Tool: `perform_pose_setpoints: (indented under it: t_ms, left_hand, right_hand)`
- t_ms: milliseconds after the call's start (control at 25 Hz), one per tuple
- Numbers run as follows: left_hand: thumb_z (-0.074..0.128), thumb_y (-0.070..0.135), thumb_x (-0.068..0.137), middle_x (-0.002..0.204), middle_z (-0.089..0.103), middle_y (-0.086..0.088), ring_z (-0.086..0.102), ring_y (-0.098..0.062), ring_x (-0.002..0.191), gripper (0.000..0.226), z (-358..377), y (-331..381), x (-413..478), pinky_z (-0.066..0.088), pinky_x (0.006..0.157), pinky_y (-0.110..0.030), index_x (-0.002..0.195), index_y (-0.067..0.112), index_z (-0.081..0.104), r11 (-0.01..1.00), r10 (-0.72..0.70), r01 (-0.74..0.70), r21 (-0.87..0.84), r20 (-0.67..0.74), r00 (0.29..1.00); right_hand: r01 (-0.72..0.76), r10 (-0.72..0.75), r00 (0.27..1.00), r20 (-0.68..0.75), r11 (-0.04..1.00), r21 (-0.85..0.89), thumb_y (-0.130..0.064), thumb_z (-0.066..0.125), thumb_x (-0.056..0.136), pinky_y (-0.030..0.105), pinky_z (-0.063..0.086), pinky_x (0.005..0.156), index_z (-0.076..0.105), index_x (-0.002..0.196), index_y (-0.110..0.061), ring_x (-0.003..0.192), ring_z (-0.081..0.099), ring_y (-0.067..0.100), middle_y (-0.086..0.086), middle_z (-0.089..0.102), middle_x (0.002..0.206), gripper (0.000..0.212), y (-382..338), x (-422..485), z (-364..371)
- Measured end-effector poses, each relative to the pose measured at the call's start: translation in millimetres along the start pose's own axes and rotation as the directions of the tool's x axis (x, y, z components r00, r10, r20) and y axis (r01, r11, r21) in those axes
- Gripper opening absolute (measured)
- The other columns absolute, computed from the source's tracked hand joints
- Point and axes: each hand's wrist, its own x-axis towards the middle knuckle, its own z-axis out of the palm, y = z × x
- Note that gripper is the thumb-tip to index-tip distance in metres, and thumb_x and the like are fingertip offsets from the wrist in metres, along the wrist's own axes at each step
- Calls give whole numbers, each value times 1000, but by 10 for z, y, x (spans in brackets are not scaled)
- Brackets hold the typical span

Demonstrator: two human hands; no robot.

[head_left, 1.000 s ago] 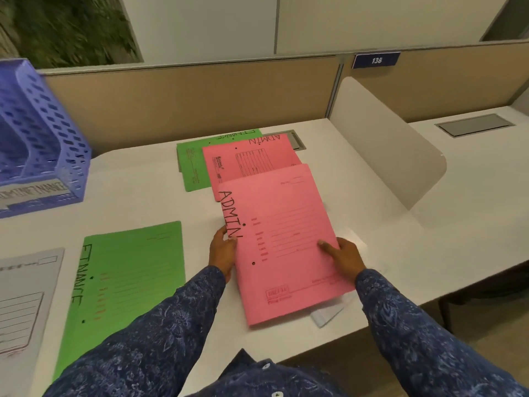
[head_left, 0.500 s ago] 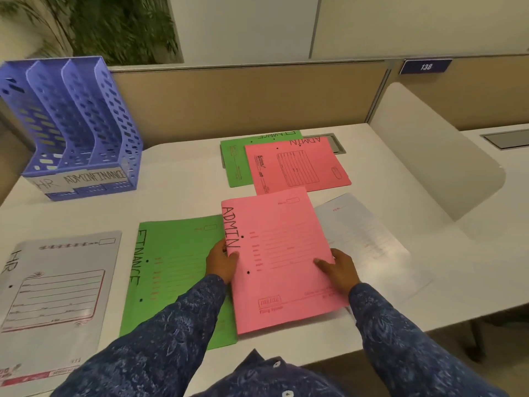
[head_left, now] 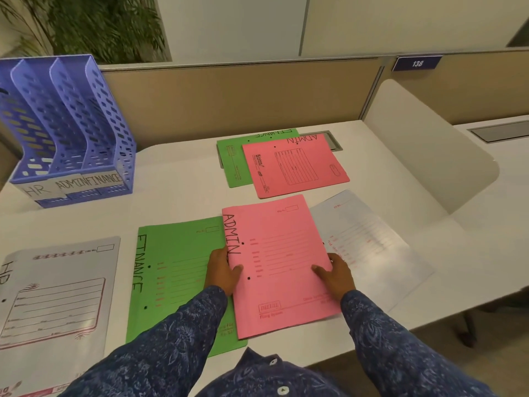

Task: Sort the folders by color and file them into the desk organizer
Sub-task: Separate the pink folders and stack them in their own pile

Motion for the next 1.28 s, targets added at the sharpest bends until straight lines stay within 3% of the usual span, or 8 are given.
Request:
perform_pose_setpoints:
  t_ms: [160,320,520,680,880,1040,1160,1280]
  left_hand:
    - [75,25,82,132,43,-11,44,-27,124,65,53,-1,-24,39,109,-40,137,8,47,993,3,-3,120,-2,1000]
    - [74,38,79,132,42,-10,41,-26,122,70,94,-15,-62,40,102,-40,138,13,44,977,29,-22,214,-30,999]
    - [71,48,79,136,41,-9,44,-27,121,81,66,-88,-124,44,99,-42,144,15,37,943,28,-11,333,-47,999]
    - [71,53,78,135,42,-10,48,-28,120,83,31,-150,-172,47,97,-43,144,16,36,932,8,14,363,-59,998]
    - [71,55,76,130,43,-11,54,-30,112,80,-10,-210,-260,51,93,-43,139,19,39,927,5,22,374,-71,997]
    - [71,56,76,127,44,-11,57,-30,108,76,-13,-210,-342,53,90,-43,135,19,41,929,-6,29,369,-64,998]
    - [70,55,78,126,43,-11,57,-30,107,77,-13,-222,-386,53,89,-42,137,17,39,931,-16,35,364,-56,998]
    - [70,53,79,126,44,-11,56,-29,108,78,-13,-216,-419,53,89,-42,139,17,36,940,-49,65,335,-57,997]
  right_hand:
    - [10,-11,999,-40,1000,-22,-24,69,88,38,51,92,50,132,-14,102,60,20,2,62,120,48,17,-38,57]
    - [49,-50,998,-38,998,-29,-22,69,88,43,49,101,50,136,-17,111,61,23,2,63,127,52,43,-110,82]
    - [97,-96,995,12,993,-61,-22,66,91,41,43,107,47,142,-17,121,56,23,1,58,136,55,43,-177,93]
    - [146,-129,987,98,971,-187,-24,61,94,39,39,110,37,148,-18,128,51,24,2,53,141,59,26,-213,124]
    - [159,-161,986,49,796,-584,-40,56,95,37,38,104,32,149,-15,124,42,24,7,43,134,64,71,-236,239]
    - [328,-294,941,165,687,-649,-37,54,95,36,35,105,44,143,-22,127,38,23,-1,40,145,51,84,-251,307]
    - [373,-303,927,223,673,-638,-46,53,93,39,23,117,42,145,-25,142,27,25,2,26,158,57,91,-300,413]
    - [265,-231,963,136,736,-623,-65,47,89,44,3,122,32,150,-32,151,4,29,8,2,164,71,200,-406,493]
